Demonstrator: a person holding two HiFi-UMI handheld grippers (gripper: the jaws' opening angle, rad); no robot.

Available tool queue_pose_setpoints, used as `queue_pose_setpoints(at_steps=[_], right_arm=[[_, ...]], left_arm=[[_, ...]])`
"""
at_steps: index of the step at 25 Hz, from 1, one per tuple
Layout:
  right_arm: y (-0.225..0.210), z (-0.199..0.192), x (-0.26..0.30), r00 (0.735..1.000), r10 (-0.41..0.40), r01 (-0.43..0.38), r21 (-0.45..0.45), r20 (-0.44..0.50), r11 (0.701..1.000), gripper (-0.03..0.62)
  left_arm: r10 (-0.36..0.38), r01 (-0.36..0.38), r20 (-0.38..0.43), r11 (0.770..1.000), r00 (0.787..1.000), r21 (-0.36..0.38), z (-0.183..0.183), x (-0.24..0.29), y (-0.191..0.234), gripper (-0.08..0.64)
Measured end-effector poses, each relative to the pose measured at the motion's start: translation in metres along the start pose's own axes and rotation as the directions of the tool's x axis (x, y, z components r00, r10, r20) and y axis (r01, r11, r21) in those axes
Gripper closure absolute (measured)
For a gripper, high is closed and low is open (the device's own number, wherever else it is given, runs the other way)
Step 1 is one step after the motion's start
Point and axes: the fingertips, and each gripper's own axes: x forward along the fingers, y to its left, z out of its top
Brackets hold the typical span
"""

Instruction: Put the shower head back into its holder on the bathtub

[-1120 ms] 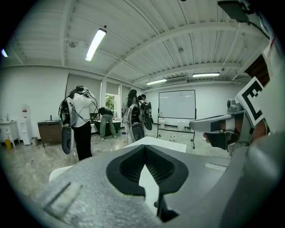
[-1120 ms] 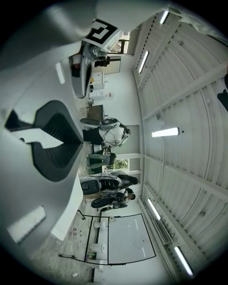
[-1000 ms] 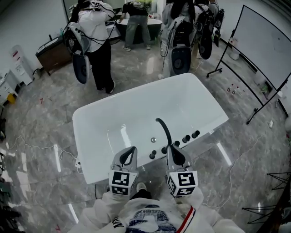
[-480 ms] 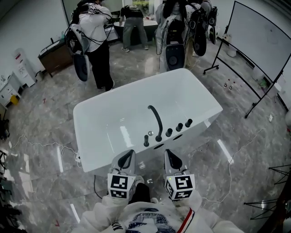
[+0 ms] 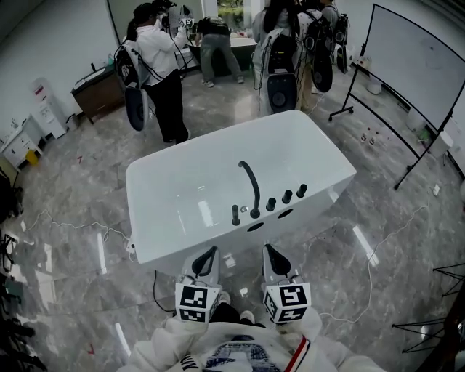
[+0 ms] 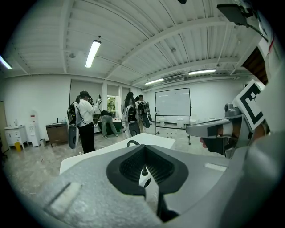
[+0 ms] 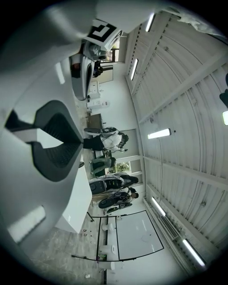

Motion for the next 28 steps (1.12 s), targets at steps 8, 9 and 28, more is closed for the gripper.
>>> queue_pose_setpoints(at_steps=[8,9,28], right_arm=[[0.015,0.003,-0.005,1.0,0.009,-0.008,-0.034,0.018,0.999,0.588],[0.017,0.007,-0.005,1.0,0.008,-0.007,-0.039,0.024,0.999,0.588],[0.03,0.014,-0.015,0.999,0.001,0.002,-0.059,0.039,0.998,0.588]], left_arm=[[-0.034,0.033,0.021,0.999,0.999,0.025,0.003,-0.008,-0.003,0.56],[-0.033,0.032,0.026,0.999,0.999,0.027,0.005,-0.009,0.0,0.56],[-0.041,0.04,0.032,0.999,0.999,0.012,0.004,-0.02,0.0,0.56]])
